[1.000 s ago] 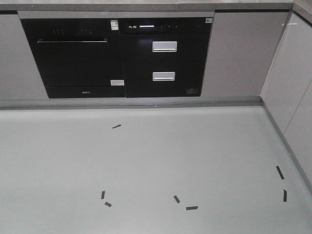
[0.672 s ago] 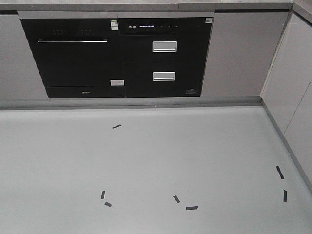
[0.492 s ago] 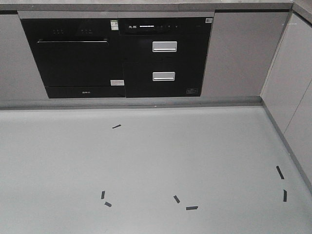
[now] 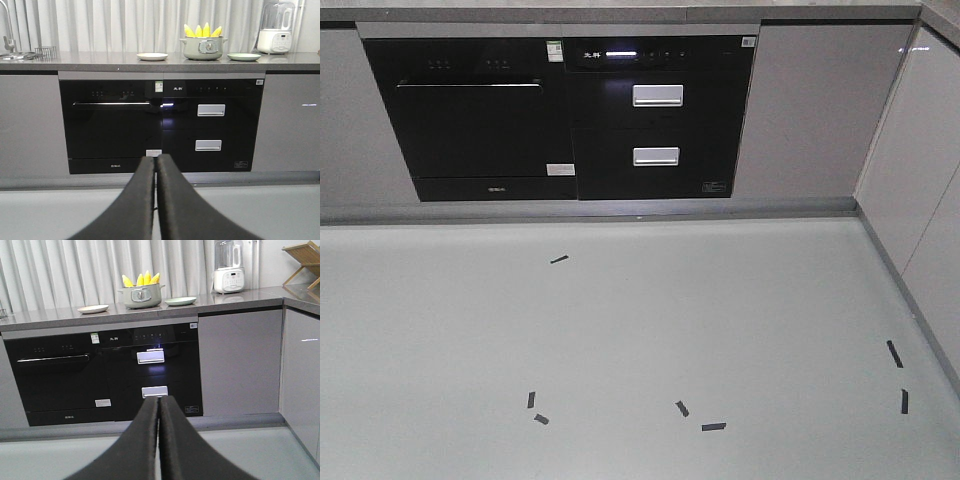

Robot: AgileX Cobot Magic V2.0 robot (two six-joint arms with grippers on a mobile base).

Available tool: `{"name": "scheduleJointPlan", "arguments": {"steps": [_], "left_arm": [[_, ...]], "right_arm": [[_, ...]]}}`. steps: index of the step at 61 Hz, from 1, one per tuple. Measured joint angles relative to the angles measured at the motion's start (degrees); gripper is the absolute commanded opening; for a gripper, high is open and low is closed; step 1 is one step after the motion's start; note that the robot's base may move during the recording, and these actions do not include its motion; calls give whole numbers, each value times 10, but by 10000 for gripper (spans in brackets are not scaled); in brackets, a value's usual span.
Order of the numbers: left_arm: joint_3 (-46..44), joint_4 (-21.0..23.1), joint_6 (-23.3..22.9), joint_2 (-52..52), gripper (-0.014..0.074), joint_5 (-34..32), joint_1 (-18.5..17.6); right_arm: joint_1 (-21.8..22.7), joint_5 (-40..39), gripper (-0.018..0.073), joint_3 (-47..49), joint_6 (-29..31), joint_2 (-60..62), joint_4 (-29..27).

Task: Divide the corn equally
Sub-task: 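Drive the base forward toward the counter with the pot and plates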

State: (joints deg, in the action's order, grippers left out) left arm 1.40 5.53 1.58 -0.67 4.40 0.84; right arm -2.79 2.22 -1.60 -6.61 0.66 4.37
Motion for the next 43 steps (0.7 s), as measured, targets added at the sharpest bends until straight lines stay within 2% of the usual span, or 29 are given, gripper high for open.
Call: {"name": "scheduleJointPlan", "arguments": {"steps": [43], "left_arm": [[0,0,0,0,-6,0,0]], "right_arm": [[0,0,-2,0,0,0,0]]}}
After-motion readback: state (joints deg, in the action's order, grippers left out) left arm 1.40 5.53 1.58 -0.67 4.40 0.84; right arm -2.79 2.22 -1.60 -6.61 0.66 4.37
